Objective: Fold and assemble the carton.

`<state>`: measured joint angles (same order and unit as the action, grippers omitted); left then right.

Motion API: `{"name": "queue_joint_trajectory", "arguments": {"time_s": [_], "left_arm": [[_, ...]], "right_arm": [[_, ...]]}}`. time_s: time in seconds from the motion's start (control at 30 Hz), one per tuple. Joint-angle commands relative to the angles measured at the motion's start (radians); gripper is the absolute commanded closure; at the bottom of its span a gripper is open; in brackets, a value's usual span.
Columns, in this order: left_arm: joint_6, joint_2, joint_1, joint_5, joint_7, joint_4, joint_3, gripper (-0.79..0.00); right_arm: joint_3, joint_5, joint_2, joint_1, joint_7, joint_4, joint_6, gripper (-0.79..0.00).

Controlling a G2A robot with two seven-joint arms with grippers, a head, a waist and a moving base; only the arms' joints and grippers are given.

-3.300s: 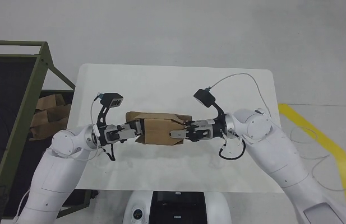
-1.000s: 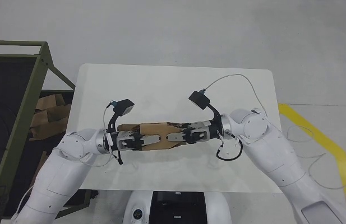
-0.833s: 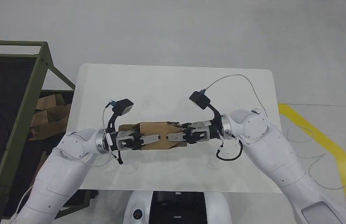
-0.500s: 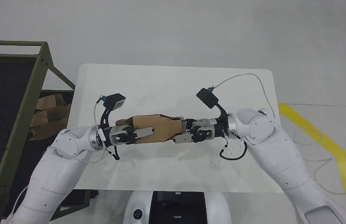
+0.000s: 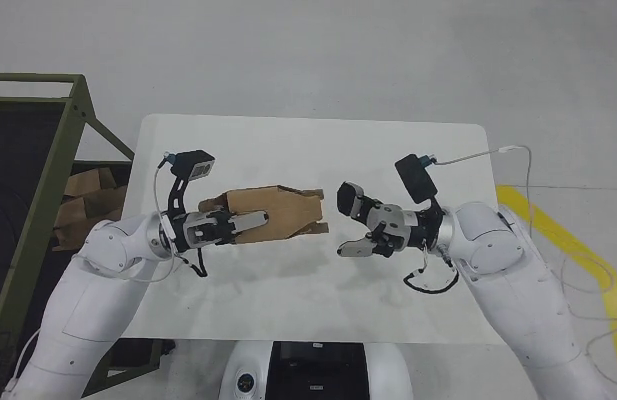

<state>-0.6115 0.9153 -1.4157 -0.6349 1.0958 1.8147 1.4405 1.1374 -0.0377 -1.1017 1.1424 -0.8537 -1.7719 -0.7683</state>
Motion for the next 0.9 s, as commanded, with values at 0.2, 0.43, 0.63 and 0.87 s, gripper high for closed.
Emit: {"name": "queue_joint_trajectory", "arguments": {"time_s": [0.2, 0.43, 0.63, 0.87], "left_arm": [[0.006, 0.0, 0.0, 0.018, -0.008, 0.004, 0.003, 0.0], [0.047, 0.003, -0.003, 0.022, -0.043, 0.02, -0.006, 0.0], [0.1, 0.004, 0.012, -0.004, -0.02, 0.019, -0.012, 0.0], [0.194, 0.005, 0.037, -0.029, 0.006, 0.0, -0.022, 0.0]], "right_arm": [[-0.001, -0.003, 0.0, -0.001, -0.003, 0.001, 0.0, -0.785], [-0.006, 0.089, 0.0, 0.001, 0.029, -0.028, 0.007, -0.785], [0.001, 0.277, 0.0, -0.005, 0.082, -0.081, 0.021, -0.785], [-0.002, 0.438, 0.001, 0.012, 0.15, -0.135, 0.033, -0.785]]}}
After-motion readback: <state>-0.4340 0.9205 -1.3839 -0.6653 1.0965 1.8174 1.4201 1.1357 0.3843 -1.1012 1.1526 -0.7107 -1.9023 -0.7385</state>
